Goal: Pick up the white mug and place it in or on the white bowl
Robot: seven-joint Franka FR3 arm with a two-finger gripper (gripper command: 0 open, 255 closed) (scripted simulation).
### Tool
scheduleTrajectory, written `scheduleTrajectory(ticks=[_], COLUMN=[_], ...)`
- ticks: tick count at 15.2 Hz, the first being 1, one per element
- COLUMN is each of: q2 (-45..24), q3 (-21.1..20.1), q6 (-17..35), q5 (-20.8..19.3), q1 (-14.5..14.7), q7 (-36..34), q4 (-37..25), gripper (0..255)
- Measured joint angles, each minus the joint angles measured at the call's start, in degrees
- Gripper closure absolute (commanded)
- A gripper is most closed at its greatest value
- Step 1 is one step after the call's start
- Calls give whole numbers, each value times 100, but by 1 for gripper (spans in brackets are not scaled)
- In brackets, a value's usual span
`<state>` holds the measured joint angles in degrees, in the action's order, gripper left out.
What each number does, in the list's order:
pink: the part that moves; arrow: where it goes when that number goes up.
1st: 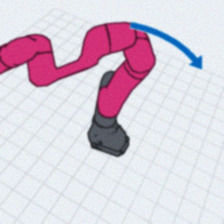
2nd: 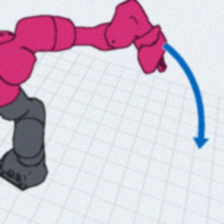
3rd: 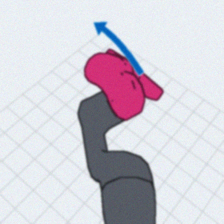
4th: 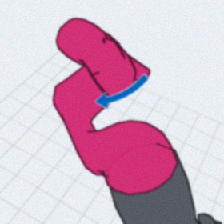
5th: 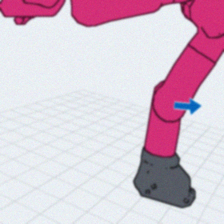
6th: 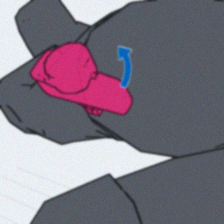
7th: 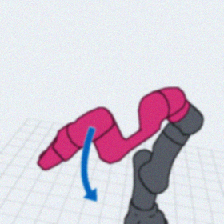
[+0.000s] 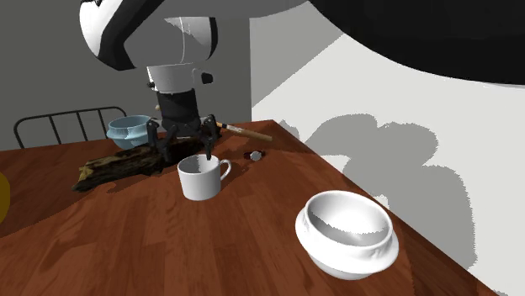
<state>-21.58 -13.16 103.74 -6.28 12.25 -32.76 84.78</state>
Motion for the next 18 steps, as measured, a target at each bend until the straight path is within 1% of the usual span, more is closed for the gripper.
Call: scheduleTrajectory(ticks=[3,4,8,11,17,18], q2=[-746,-867,-999,-1020,-1027,-1027], q3=[-6,0,20,26,28,28], q6=[-279,-274,-40,173,220,220], q5=[-176,-202,-235,-245,-248,-248], q1=[242,271,266,254,251,251], q7=[-135,-145,-147,-161,-163,-163], q4=[-973,-1078,-971,-777,-740,-740], gripper=[0,0,0,0,0,255])
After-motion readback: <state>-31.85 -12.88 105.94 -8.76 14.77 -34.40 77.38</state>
